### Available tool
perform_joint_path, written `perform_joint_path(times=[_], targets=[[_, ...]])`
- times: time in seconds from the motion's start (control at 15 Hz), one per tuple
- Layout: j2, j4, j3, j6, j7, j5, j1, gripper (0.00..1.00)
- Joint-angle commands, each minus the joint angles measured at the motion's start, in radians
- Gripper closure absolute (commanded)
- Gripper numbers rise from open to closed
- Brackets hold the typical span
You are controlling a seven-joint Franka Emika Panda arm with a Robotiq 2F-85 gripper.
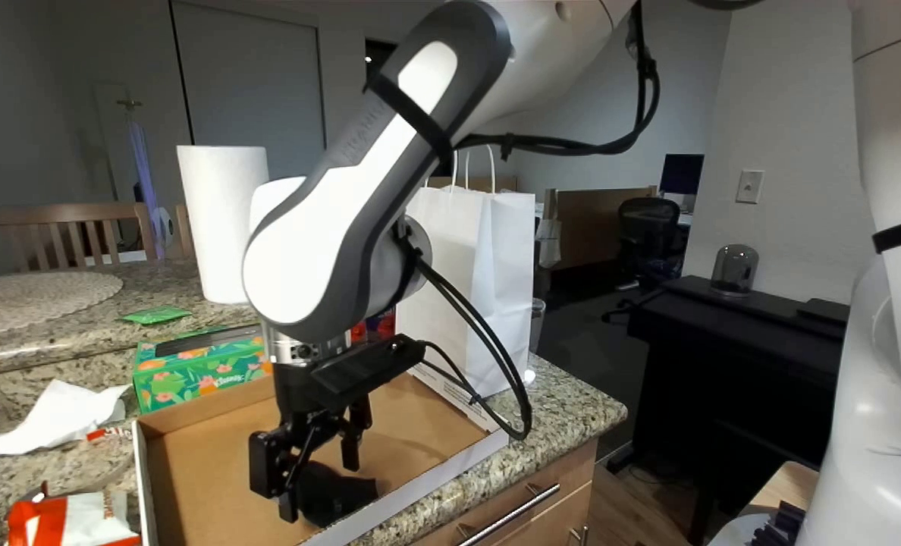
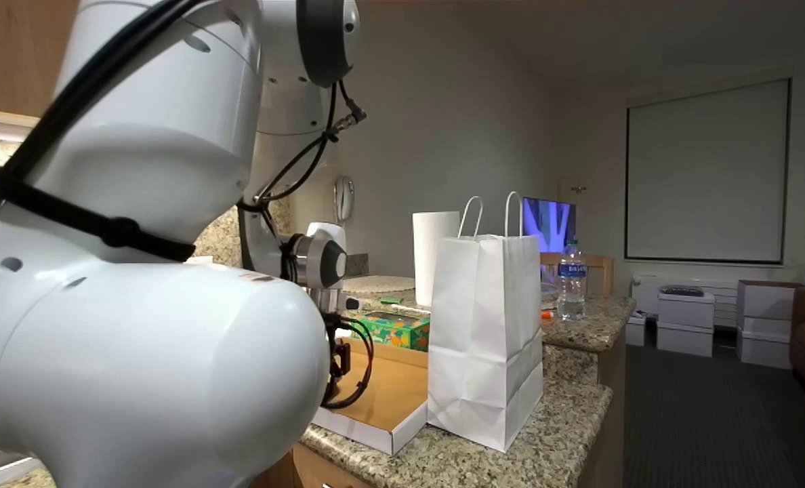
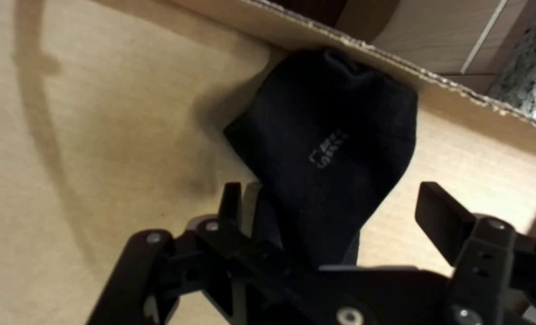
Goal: Put the socks in the bag
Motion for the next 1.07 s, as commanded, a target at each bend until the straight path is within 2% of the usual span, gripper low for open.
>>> perform_joint_path(times=[0.0,0.6,0.87,1.0], targets=[[0.029,0.017,-0.01,-0.01,0.039,-0.038,0.012,0.32],[0.036,0.037,-0.02,-0.021,0.037,-0.039,0.007,0.9],[0.015,0.035,-0.033,-0.018,0.065,-0.039,0.003,0.95],[0.011,0.038,-0.04,-0.029,0.081,-0.036,0.0,0.92]])
